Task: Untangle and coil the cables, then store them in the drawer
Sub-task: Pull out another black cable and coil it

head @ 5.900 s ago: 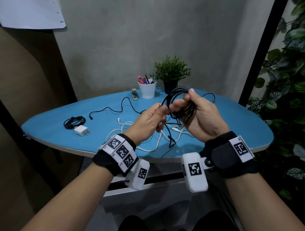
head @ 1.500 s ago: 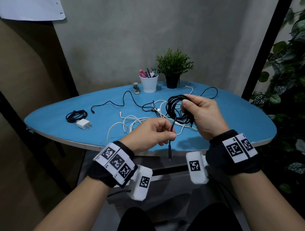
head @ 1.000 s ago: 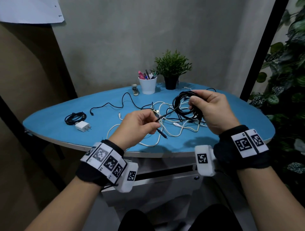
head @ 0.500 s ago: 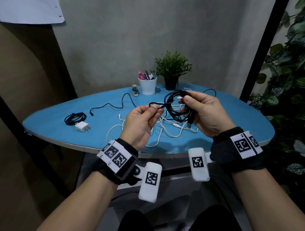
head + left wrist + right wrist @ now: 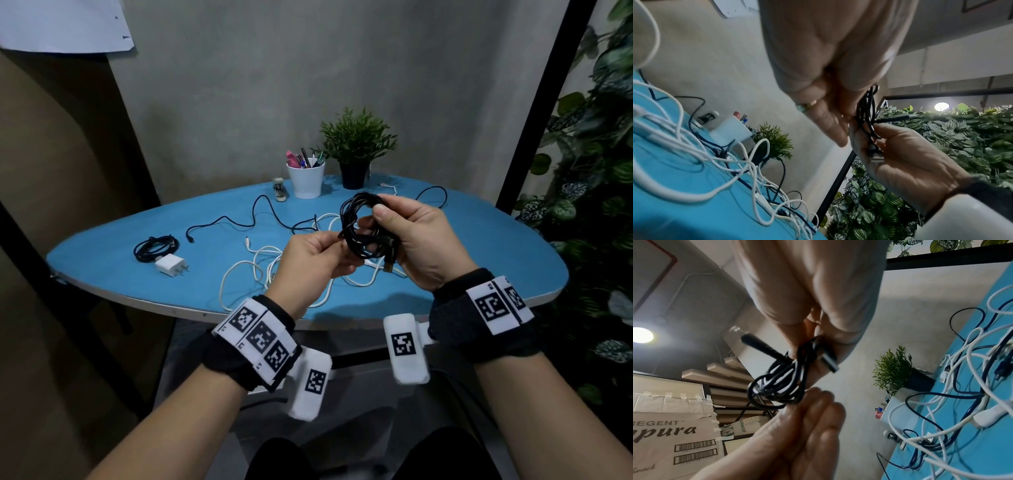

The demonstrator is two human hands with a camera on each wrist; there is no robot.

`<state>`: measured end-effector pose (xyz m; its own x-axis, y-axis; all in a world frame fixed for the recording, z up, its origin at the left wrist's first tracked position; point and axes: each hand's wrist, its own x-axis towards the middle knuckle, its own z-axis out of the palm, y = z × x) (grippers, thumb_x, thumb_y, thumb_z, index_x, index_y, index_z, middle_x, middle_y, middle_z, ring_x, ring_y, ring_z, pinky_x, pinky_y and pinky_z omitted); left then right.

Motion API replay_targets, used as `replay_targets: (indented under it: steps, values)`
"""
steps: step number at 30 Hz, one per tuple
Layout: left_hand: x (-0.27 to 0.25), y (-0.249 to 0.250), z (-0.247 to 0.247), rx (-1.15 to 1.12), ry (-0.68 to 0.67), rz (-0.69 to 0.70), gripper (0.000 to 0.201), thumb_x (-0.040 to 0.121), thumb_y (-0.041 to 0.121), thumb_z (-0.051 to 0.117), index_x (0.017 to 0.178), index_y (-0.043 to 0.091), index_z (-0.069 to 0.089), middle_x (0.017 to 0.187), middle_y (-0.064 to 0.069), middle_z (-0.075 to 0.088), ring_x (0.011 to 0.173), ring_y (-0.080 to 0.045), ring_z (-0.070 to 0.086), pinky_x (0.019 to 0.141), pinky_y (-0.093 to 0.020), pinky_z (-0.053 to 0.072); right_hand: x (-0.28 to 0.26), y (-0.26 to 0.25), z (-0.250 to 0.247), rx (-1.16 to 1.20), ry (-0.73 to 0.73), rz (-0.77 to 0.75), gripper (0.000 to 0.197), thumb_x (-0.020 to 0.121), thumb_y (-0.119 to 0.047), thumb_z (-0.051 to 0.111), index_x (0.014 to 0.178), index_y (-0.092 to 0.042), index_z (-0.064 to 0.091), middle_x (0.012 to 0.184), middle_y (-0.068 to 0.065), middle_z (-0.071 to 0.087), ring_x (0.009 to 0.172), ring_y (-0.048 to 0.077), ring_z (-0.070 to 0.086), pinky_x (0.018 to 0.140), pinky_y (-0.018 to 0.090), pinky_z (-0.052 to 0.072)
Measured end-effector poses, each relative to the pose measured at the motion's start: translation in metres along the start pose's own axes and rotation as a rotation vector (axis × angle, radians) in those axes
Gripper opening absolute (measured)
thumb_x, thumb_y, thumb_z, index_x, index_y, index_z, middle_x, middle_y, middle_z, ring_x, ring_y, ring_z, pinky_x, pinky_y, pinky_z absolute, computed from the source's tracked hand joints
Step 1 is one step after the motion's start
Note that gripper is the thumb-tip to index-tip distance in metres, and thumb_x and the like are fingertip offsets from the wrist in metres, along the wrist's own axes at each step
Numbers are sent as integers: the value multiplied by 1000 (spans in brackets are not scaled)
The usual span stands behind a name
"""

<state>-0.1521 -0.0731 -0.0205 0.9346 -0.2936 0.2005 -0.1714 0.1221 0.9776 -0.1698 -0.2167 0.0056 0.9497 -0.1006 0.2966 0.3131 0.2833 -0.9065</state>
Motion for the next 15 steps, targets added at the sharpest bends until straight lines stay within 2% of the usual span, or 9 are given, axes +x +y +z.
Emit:
replay_targets:
  steps: [4, 6, 8, 10, 13, 15]
  values:
    - [-2, 2, -7, 52, -108, -77, 23, 96, 4, 44, 99, 13, 65, 94, -5, 69, 87, -15, 66, 87, -28, 52, 0, 3, -2, -45, 60, -46, 17, 92, -1, 52, 91, -12, 64, 61, 3, 65, 57, 14, 64, 50, 22, 52]
    - [-1, 6, -11, -6, -86, -118, 23, 96, 9, 43, 106, 16, 62, 100, -6, 68, 92, -16, 65, 87, -29, 50, 1, 5, -1, -69, 81, -53, 18, 91, 0, 53, 90, -14, 65, 60, 3, 64, 56, 14, 64, 51, 23, 53]
    - [2, 12, -14, 17, -40, -75, 18, 97, 28, 46, 104, 19, 61, 101, -4, 66, 92, -15, 63, 82, -31, 50, 2, 7, 1, -103, 86, -58, 19, 91, 0, 54, 90, -14, 65, 61, 4, 64, 56, 14, 63, 55, 25, 55]
    - [6, 17, -16, 134, 6, -6, 28, 94, 43, 47, 96, 19, 61, 96, -1, 65, 86, -13, 61, 74, -28, 49, 1, 9, 3, -144, 55, -62, 17, 90, 1, 55, 93, -12, 65, 62, 5, 63, 56, 14, 62, 58, 27, 54]
    - [12, 23, -15, 288, 11, 61, 41, 93, 47, 44, 88, 10, 62, 76, 3, 61, 64, -5, 52, 57, -17, 41, -1, 10, 7, -204, -37, -57, 18, 90, 2, 53, 96, -10, 66, 67, 9, 60, 57, 15, 61, 56, 27, 51]
    - [15, 25, -14, 315, -14, 62, 41, 96, 44, 41, 75, 12, 56, 60, 5, 51, 51, -7, 42, 49, -21, 33, -2, 11, 8, -222, -67, -51, 19, 90, 2, 53, 98, -11, 65, 70, 11, 60, 58, 16, 62, 54, 25, 52]
